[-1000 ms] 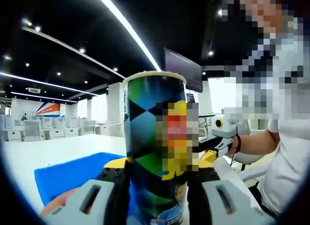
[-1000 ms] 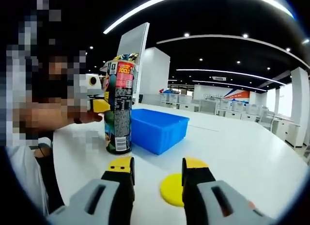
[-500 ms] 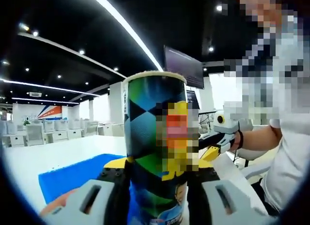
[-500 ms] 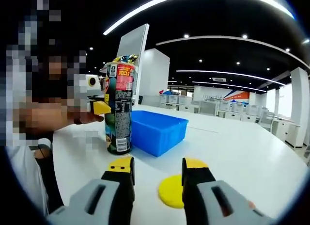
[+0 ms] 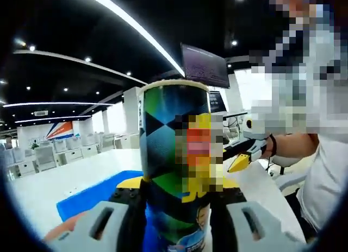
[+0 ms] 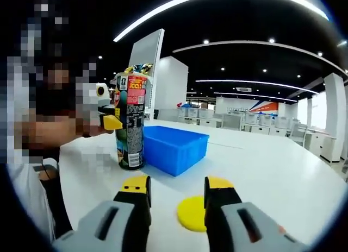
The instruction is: Open the lid of the chip container on the table, take out the chips, place them into the box in front of the container, and close the lid
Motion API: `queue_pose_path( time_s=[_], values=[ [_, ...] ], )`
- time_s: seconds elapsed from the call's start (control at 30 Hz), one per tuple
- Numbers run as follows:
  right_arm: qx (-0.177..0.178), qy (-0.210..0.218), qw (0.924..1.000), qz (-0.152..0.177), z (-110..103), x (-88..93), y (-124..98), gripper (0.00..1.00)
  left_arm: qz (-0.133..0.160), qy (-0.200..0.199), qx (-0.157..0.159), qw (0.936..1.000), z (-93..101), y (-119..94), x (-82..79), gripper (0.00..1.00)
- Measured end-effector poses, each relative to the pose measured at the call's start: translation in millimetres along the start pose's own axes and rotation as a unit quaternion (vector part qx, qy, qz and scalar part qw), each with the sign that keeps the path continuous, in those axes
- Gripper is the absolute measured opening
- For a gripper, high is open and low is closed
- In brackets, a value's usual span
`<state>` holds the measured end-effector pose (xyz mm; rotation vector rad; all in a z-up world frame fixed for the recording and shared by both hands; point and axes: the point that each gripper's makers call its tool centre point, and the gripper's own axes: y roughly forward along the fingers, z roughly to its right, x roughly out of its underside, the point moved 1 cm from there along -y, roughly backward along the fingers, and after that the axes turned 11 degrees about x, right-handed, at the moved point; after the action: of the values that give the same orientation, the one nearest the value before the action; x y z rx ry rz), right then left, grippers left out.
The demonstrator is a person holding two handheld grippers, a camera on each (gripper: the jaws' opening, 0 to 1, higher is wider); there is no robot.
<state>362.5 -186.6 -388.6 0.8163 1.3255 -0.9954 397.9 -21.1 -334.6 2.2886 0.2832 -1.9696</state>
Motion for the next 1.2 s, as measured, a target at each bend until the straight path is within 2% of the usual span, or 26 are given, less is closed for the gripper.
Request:
queue_pose_path(
  time_s=[0.07, 0.3, 0.37, 0.4, 0.43, 0.53, 0.6, 0.67, 0.77, 0.87, 0.97, 1.1, 1.2],
  values=[
    [0.005, 0.007, 1.0, -0.001, 2, 0.9, 0, 0.43, -0.006, 0.005, -0.003, 1.0, 2.3, -2, -1.8, 0.45],
    [-0.001, 0.008, 1.0, 0.005, 1, 2.3, 1, 0.42, -0.037, 0.018, -0.004, 0.9991, 8.8, -9, -9.2, 0.45],
    [-0.004, 0.008, 0.9999, 0.006, -1, 2.8, 1, 0.42, -0.056, 0.033, -0.004, 0.9979, 11.2, -11, -8.1, 0.45],
    [-0.004, 0.009, 0.9999, 0.006, -1, 3.0, 0, 0.42, -0.057, 0.032, -0.002, 0.9979, 11.8, -11, -9.0, 0.45],
    [-0.005, 0.009, 0.9999, 0.006, -1, 3.4, 0, 0.42, -0.07, 0.032, 0.003, 0.997, 13.5, -13, -8.0, 0.45],
    [-0.008, 0.008, 0.9999, 0.005, -2, 4.1, 1, 0.42, -0.086, 0.04, 0.01, 0.9955, 16.2, -16, -13.2, 0.45],
    [-0.01, 0.004, 0.9999, 0.005, -2, 3.0, 0, 0.42, -0.111, 0.052, 0.009, 0.9924, 15.6, -20, -14.3, 0.45],
    [-0.01, 0.003, 0.9999, 0.009, -2, 0.3, 0, 0.42, -0.121, 0.055, 0.011, 0.991, 13.0, -23, -16.5, 0.45],
    [-0.007, 0.004, 0.9999, 0.013, 0, -1.9, -1, 0.42, -0.149, 0.056, 0.02, 0.987, 12.5, -29, -14.4, 0.45],
    [-0.005, 0.005, 0.9999, 0.012, 0, 0.1, -2, 0.41, -0.186, 0.063, 0.034, 0.9799, 17.3, -35, -8.5, 0.45],
    [-0.005, 0.009, 0.9999, 0.013, -1, 0.6, -2, 0.41, -0.199, 0.067, 0.037, 0.9771, 19.3, -38, -7.6, 0.45],
    [-0.009, 0.011, 0.9998, 0.014, -3, 0.4, -2, 0.41, -0.242, 0.068, 0.051, 0.9666, 21.9, -46, -1.5, 0.45],
    [-0.026, 0.009, 0.9995, 0.017, -11, -1.2, -3, 0.41, -0.264, 0.076, 0.052, 0.9602, 21.7, -48, 2.7, 0.45]
  ],
)
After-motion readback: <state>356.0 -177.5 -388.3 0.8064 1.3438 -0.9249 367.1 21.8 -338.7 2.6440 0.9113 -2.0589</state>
